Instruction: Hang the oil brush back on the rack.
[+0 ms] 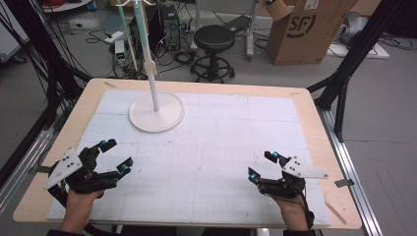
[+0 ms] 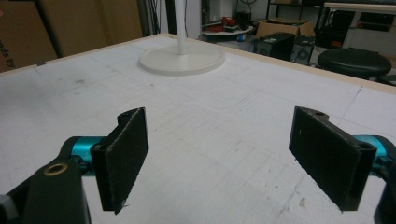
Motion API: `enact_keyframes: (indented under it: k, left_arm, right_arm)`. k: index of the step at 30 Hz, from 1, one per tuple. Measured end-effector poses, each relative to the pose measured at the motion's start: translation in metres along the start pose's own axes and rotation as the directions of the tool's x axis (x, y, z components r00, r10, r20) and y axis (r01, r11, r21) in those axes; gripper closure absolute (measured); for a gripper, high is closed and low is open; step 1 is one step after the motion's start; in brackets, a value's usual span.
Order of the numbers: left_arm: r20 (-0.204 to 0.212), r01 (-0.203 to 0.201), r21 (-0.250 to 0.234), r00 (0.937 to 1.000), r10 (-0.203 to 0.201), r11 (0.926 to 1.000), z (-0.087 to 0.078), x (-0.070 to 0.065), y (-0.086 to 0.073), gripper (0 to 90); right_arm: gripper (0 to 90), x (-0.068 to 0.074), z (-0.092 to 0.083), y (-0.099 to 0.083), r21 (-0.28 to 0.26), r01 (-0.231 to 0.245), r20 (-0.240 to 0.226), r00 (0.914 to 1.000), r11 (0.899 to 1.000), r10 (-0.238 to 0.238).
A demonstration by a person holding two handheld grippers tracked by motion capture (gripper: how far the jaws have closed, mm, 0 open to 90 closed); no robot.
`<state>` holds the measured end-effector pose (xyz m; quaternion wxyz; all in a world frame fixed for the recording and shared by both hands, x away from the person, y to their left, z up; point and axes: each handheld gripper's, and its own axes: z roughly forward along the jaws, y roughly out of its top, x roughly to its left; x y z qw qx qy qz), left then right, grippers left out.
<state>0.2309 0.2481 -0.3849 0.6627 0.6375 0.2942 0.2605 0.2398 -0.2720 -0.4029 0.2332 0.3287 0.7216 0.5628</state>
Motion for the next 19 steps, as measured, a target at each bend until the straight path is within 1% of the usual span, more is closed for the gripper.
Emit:
enact_keyframes:
  k: [3, 4, 8, 12, 19]
  left_arm:
    - [-0.005, -0.002, 0.003, 1.0, 0.002, 1.0, 0.0003, -0.001, -0.003, 17.5]
    - [-0.004, 0.003, 0.001, 1.0, -0.003, 1.0, 0.0005, -0.0009, -0.0041, 17.6]
    - [-0.007, 0.003, 0.013, 1.0, -0.003, 0.9999, 0.0015, -0.0004, -0.0076, 17.6]
    - [-0.014, 0.009, 0.001, 0.9999, -0.009, 1.0, 0.0008, 0.0003, -0.0079, 17.6]
    - [-0.021, 0.009, 0.014, 0.9997, -0.009, 0.9999, 0.0009, 0.0029, -0.0083, 17.5]
  right_arm:
    - [18.7, 0.0011, 0.0017, -0.0007, -0.001, -0.001, 0.001, 1.0, 1.0, 0.001]
    - [18.7, 0.0016, 0.0025, -0.0009, -0.001, -0.001, 0.001, 1.0, 1.0, 0.001]
    - [18.7, 0.0044, 0.0036, -0.001, 0.004, 0.007, 0.0, 1.0, 1.0, -0.007]
    - [18.7, 0.006, 0.0041, -0.0013, 0.006, 0.009, 0.0, 1.0, 1.0, -0.009]
    - [18.7, 0.0068, 0.0043, -0.0011, 0.004, 0.011, -0.003, 0.9999, 1.0, -0.011]
